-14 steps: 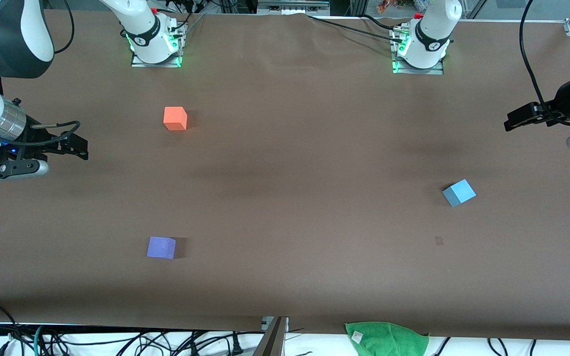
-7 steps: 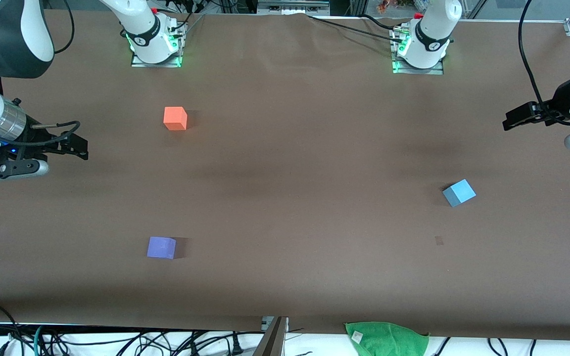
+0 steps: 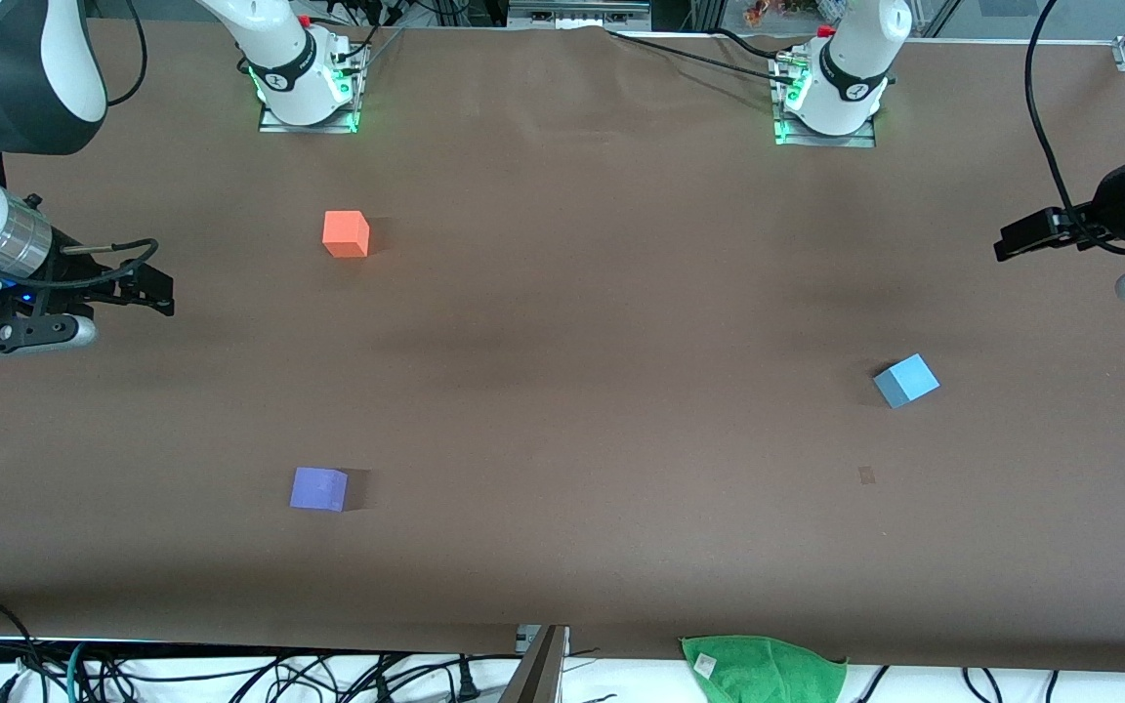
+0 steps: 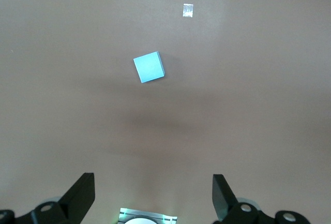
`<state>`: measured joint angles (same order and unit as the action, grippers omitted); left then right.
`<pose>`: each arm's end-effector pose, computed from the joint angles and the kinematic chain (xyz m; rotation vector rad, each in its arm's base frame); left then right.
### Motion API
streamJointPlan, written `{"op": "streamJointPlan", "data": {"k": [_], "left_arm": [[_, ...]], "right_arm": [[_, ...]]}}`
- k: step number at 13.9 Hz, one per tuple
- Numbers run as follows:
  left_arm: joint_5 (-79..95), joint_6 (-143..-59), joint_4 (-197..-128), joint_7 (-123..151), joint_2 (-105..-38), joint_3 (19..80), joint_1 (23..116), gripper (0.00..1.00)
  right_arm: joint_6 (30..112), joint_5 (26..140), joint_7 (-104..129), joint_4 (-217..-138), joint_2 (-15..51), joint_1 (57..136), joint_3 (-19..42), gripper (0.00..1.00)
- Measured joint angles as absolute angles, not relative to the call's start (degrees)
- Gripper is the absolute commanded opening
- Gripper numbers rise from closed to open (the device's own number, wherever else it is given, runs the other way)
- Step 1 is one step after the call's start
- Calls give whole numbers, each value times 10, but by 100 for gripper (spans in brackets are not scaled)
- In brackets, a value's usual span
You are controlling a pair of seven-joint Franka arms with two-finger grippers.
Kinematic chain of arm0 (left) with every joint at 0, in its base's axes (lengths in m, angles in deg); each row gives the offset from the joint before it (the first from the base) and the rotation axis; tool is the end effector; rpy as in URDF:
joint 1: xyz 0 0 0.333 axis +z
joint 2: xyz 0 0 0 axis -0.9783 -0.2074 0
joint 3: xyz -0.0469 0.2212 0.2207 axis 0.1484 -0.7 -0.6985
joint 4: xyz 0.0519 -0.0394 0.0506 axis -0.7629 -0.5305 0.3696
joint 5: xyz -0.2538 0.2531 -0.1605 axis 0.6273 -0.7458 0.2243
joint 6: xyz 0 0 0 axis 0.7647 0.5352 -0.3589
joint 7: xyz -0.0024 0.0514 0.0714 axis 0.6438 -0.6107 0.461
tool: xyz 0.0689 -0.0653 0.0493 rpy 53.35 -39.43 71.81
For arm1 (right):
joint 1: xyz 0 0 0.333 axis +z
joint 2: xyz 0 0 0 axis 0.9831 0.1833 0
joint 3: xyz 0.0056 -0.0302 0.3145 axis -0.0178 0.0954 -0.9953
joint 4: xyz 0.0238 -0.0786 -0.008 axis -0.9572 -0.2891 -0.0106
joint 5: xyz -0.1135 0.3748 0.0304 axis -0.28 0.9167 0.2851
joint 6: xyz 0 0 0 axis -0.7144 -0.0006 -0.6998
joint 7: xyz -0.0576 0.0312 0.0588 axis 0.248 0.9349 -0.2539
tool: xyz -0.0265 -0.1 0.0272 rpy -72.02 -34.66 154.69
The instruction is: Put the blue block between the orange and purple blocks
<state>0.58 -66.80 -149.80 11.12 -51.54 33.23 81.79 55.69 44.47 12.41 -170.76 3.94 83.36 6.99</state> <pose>0.5689 0.0147 0.5806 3.1010 0.2954 -0.2865 0.6112 0.0320 0.5278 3.1008 0.2253 -0.0351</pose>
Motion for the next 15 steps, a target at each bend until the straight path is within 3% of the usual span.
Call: {"op": "streamJointPlan", "data": {"k": [9, 15], "left_arm": [[6, -649, -1500, 99, -566, 314, 855, 100], [6, -792, -1553, 64, -666, 298, 877, 100]], "right_arm": [[557, 445, 124, -1708, 40, 834, 70, 99], [557, 444, 124, -1707, 40, 834, 70, 99]]}}
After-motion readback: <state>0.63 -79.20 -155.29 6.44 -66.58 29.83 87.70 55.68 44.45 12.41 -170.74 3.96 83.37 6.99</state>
